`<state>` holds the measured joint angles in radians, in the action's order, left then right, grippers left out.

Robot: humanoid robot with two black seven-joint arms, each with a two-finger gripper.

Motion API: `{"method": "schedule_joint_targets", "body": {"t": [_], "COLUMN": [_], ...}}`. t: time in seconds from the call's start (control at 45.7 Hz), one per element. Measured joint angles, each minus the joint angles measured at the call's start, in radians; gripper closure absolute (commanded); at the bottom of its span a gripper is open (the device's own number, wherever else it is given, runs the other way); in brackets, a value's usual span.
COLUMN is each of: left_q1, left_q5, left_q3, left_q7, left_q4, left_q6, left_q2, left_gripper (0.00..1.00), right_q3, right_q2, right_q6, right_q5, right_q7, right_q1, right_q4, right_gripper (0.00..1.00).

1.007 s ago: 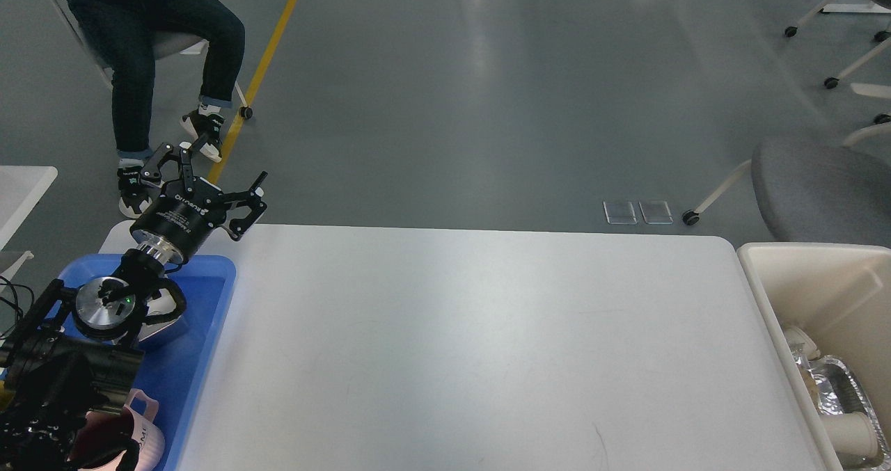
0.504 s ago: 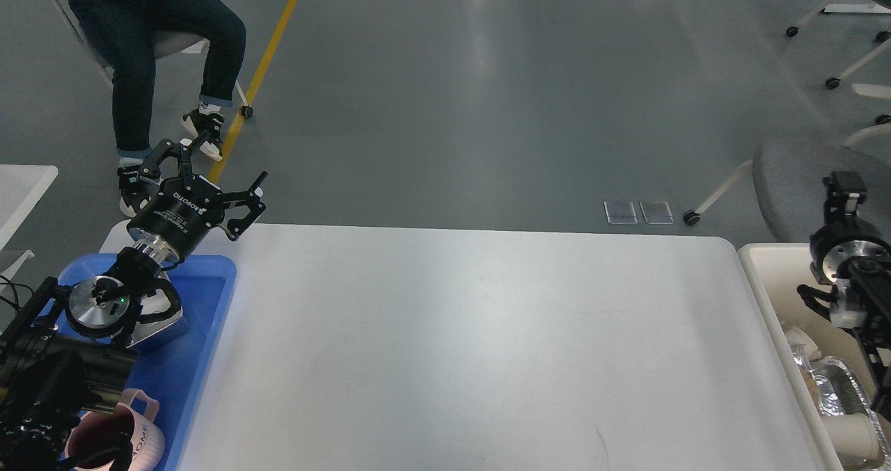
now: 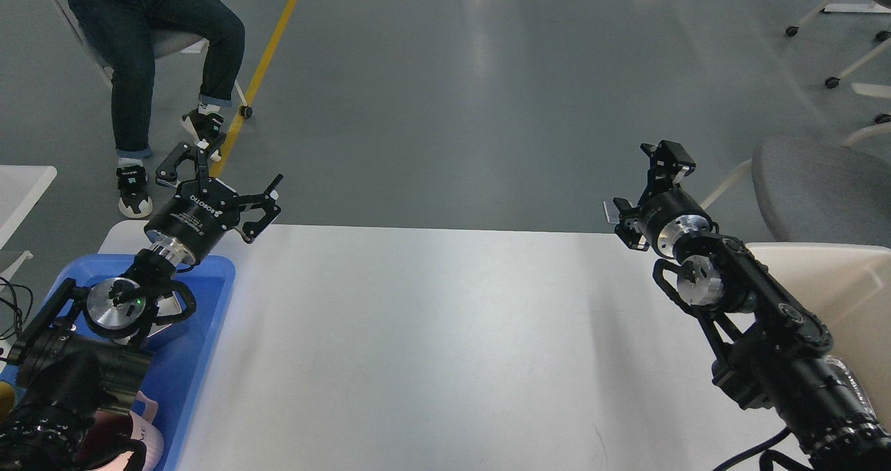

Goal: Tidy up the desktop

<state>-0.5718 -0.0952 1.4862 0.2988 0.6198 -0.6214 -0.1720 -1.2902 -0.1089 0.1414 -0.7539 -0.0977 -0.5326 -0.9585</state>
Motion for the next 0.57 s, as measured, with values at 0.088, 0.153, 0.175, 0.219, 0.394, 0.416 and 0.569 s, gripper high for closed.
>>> {"method": "schedule_joint_targets", "body": {"t": [0.088, 0.153, 0.175, 0.219, 0.394, 0.416, 0.569], "left_q1": [0.001, 0.001, 0.001, 0.001, 0.001, 0.001, 0.001], "left_q5": [0.000, 0.000, 0.000, 0.000, 0.000, 0.000, 0.000], "left_q3": [-0.016, -0.027, -0.028, -0.031, -0.036, -0.037, -0.038], "left_q7": [0.001, 0.002, 0.002, 0.001, -0.001, -0.001, -0.001], "left_q4": [0.000, -0.003, -0.006, -0.021, -0.121, -0.129, -0.148], "left_q6": [-0.014, -0.054, -0.066, -0.086, -0.116, -0.117, -0.118], "left_q2": [0.003, 0.003, 0.003, 0.008, 0.049, 0.054, 0.086], "left_gripper": [0.03, 0.03, 0.03, 0.03, 0.03, 0.03, 0.03], "right_q3": [0.001, 0.001, 0.002, 0.002, 0.025, 0.030, 0.048], "right_q2": [0.045, 0.066, 0.069, 0.074, 0.082, 0.084, 0.089], "right_q6": [-0.004, -0.005, -0.005, -0.006, -0.006, -0.006, -0.023], "right_q5": [0.000, -0.001, -0.001, -0.002, -0.015, -0.016, -0.018], "right_q7": [0.023, 0.043, 0.049, 0.061, 0.116, 0.121, 0.131], "right_q1": [0.000, 0.000, 0.000, 0.003, 0.018, 0.020, 0.027], "right_q4": [-0.005, -0.006, -0.006, -0.006, -0.006, -0.006, -0.006], "right_gripper": [0.00, 0.00, 0.00, 0.00, 0.00, 0.00, 0.00]}}
